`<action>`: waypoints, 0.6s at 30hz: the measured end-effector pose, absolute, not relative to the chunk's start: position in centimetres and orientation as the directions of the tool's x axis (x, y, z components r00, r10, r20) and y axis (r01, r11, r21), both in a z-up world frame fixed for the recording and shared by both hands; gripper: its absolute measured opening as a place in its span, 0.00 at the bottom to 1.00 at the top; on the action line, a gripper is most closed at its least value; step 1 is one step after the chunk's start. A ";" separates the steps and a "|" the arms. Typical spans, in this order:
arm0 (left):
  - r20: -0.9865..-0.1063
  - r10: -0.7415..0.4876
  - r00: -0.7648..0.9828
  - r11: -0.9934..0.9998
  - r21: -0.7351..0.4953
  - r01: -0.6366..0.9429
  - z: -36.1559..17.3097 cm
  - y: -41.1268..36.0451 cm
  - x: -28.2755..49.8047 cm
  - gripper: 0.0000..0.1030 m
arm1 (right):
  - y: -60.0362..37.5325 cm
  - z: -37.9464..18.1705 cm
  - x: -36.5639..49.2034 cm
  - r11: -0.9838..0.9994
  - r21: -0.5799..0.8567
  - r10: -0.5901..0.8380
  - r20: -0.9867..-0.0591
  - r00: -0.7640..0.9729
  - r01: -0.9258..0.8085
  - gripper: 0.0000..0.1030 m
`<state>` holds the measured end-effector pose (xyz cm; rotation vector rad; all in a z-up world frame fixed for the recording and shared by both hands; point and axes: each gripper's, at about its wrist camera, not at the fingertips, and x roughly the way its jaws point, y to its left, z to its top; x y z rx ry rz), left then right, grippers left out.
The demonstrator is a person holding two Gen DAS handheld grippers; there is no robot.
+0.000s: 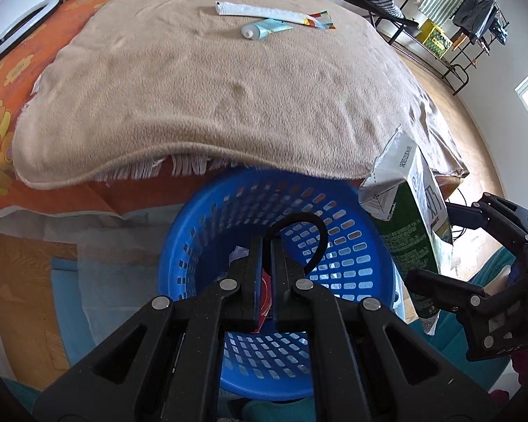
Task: Collect trash
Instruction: 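Carry the hair tie and milk carton over the blue basket with both tools, then open both tools to drop the hair tie and carton into the basket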
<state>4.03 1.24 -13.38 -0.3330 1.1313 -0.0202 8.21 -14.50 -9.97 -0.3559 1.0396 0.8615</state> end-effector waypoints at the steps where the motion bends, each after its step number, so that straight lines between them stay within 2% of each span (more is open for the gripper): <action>1: -0.886 -0.184 0.426 0.950 -0.271 -0.153 -13.7 1.2 3.9 0.01 | -14.6 -10.3 8.1 0.633 0.131 0.447 -0.867 0.221 -0.763 0.70; 18: -0.929 -0.188 0.317 0.937 -0.267 -0.225 -18.8 2.7 2.9 0.01 | -13.9 -16.2 5.9 0.623 0.163 0.374 -0.921 0.109 -0.765 0.70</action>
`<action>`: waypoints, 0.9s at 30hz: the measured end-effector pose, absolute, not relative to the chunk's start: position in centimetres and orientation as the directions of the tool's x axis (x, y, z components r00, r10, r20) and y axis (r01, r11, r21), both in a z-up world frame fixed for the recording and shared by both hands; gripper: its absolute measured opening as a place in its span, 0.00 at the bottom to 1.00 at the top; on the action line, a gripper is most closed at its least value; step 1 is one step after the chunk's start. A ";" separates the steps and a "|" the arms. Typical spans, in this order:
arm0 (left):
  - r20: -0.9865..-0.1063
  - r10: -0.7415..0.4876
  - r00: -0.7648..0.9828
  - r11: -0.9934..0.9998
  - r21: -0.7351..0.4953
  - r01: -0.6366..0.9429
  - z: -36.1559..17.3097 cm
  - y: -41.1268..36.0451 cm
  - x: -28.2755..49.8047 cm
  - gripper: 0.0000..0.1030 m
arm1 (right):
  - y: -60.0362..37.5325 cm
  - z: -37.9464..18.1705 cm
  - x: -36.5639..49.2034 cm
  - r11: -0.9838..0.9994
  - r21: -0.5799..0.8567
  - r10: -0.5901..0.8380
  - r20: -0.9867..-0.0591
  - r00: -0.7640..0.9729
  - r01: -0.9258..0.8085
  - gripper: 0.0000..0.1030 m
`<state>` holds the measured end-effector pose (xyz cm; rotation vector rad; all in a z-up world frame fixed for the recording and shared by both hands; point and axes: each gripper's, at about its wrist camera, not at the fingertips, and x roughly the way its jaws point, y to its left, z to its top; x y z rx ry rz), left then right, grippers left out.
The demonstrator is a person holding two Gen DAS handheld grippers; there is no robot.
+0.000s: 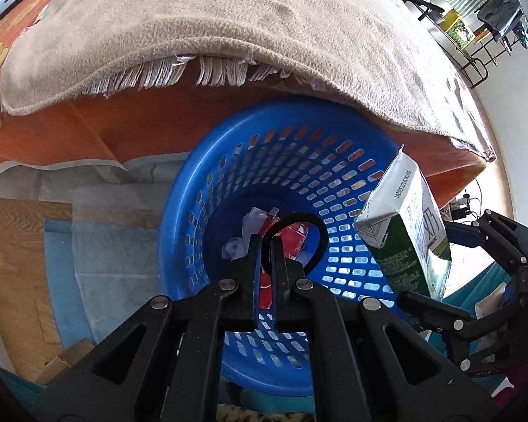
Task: Collect trash
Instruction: 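Open both tools to drop the hair tie and carton into the basket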
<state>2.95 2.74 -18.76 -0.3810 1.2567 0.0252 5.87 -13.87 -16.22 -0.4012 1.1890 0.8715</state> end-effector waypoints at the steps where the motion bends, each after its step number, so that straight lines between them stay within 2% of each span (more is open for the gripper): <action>1: -0.931 -0.186 0.315 0.937 -0.264 -0.228 -18.9 2.8 3.0 0.01 | -13.8 -16.5 5.8 0.622 0.161 0.370 -0.923 0.106 -0.766 0.71; 10: -0.944 -0.172 0.281 0.939 -0.243 -0.243 -19.8 2.6 3.1 0.02 | -13.0 -17.6 6.1 0.639 0.160 0.348 -0.932 0.097 -0.752 0.71; 12: -0.947 -0.170 0.273 0.939 -0.240 -0.247 -20.1 2.6 3.1 0.07 | -13.0 -17.7 6.2 0.643 0.161 0.346 -0.933 0.097 -0.748 0.71; 13: -0.948 -0.167 0.271 0.939 -0.237 -0.249 -20.2 2.6 3.2 0.14 | -13.0 -17.8 6.3 0.646 0.162 0.346 -0.933 0.097 -0.746 0.71; 14: -0.949 -0.163 0.270 0.939 -0.233 -0.252 -20.2 2.6 3.2 0.27 | -13.1 -17.8 6.4 0.649 0.164 0.346 -0.933 0.097 -0.743 0.71; 17: -0.948 -0.147 0.284 0.939 -0.224 -0.262 -20.0 2.7 3.1 0.50 | -13.4 -17.8 6.6 0.658 0.166 0.345 -0.933 0.099 -0.735 0.71; 22: -0.950 -0.146 0.276 0.937 -0.223 -0.269 -20.1 3.0 3.2 0.57 | -13.9 -17.8 6.9 0.672 0.174 0.351 -0.931 0.102 -0.720 0.71; 27: -0.953 -0.143 0.267 0.938 -0.217 -0.270 -20.1 3.0 3.4 0.58 | -14.1 -17.6 7.1 0.683 0.179 0.355 -0.929 0.107 -0.708 0.71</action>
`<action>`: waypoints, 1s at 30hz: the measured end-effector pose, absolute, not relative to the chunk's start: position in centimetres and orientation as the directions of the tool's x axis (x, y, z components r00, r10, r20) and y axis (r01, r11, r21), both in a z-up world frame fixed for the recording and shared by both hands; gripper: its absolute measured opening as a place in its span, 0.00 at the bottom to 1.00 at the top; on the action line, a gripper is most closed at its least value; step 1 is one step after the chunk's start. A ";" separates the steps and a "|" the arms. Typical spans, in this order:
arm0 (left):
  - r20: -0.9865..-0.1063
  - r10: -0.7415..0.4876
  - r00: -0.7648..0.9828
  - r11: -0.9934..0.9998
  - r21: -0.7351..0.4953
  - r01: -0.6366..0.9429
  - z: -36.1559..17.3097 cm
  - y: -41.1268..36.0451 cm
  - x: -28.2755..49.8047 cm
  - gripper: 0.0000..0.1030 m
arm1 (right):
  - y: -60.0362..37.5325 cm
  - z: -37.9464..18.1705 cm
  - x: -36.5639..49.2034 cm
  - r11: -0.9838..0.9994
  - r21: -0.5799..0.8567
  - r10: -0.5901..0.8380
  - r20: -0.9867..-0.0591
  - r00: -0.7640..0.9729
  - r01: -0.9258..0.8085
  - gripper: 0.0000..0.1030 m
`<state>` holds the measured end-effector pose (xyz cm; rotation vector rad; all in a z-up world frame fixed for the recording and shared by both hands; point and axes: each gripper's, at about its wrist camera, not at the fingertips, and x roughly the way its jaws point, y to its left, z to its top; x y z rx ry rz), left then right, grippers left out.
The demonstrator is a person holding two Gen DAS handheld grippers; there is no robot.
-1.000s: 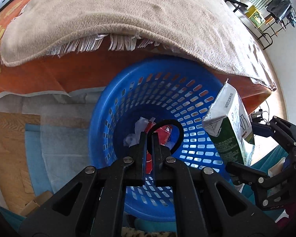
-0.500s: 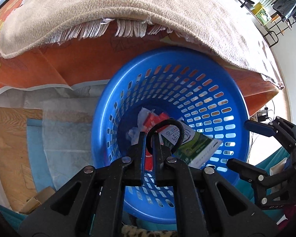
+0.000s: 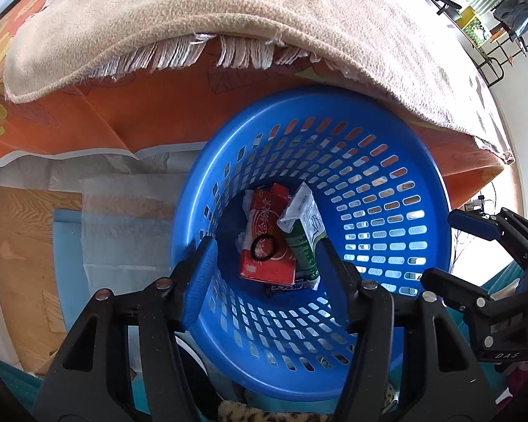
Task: Collect trash
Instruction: 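Open both tools to drop the hair tie and carton into the basket, then grasp the light-blue tube with the left tool while the right tool grasps the white strip packet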
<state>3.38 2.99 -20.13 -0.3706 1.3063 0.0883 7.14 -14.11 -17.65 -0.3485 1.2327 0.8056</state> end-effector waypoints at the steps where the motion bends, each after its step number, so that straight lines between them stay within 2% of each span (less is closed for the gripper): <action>1: -0.953 -0.143 0.266 0.938 -0.217 -0.271 -20.2 3.0 3.4 0.58 | -14.2 -17.6 7.2 0.685 0.179 0.355 -0.928 0.109 -0.706 0.71; 18: -0.944 -0.128 0.304 0.934 -0.218 -0.282 -18.8 3.4 3.6 0.58 | -15.6 -15.4 8.9 0.733 0.185 0.377 -0.911 0.165 -0.655 0.71; 30: -0.913 -0.138 0.384 0.952 -0.229 -0.204 -14.6 3.0 6.2 0.58 | -17.2 -12.1 11.9 0.760 0.227 0.447 -0.863 0.236 -0.609 0.71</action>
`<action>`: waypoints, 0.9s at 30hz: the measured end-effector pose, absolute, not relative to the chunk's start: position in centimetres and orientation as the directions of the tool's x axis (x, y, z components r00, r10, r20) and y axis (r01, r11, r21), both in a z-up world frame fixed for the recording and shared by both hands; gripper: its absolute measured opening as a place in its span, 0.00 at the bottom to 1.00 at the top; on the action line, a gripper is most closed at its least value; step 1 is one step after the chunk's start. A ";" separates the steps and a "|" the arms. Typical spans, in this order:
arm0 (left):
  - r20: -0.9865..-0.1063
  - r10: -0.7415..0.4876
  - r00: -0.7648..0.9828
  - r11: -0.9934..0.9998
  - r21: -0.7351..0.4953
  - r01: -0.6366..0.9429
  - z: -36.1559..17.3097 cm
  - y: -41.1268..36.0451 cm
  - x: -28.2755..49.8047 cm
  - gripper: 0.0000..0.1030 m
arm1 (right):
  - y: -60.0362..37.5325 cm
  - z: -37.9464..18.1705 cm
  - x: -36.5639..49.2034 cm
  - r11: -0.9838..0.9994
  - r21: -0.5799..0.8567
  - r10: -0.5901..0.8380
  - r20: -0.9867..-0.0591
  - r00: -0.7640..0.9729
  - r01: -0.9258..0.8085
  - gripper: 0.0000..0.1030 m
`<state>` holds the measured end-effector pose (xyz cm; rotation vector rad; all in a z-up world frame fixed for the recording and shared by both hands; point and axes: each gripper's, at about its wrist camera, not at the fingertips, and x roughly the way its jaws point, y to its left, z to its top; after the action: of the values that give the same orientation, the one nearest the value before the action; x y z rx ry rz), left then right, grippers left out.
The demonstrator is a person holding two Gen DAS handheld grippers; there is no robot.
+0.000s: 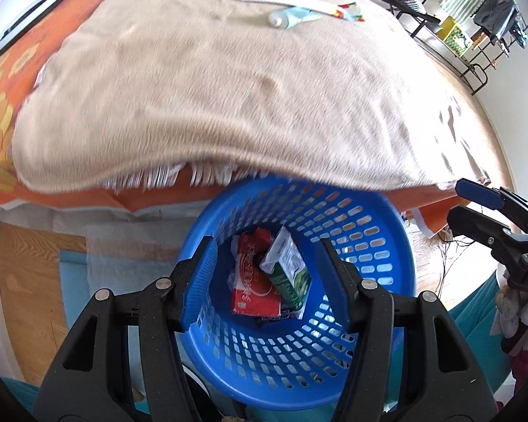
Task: Collect trash
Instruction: 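Grasp the light-blue tube with the left tool while the right tool grasps the white strip packet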
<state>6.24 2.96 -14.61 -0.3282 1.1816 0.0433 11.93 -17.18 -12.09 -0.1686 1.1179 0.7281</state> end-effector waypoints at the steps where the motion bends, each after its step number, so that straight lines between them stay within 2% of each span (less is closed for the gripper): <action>1: -0.910 -0.140 0.391 0.953 -0.231 -0.196 -14.2 2.9 6.7 0.58 | -17.3 -11.8 12.2 0.762 0.229 0.451 -0.859 0.242 -0.606 0.71; 16: -0.875 -0.169 0.454 0.958 -0.253 -0.132 -10.5 4.1 16.1 0.58 | -17.7 -6.5 19.7 0.730 0.277 0.555 -0.774 0.306 -0.625 0.71; 27: -0.875 -0.188 0.446 0.958 -0.264 -0.114 -10.9 5.5 23.6 0.58 | -14.1 -4.3 28.1 0.686 0.311 0.611 -0.738 0.287 -0.658 0.71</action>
<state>23.61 5.50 -10.90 -0.3043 1.1128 -0.0468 28.07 -14.14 -4.34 -0.0566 0.9581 0.8480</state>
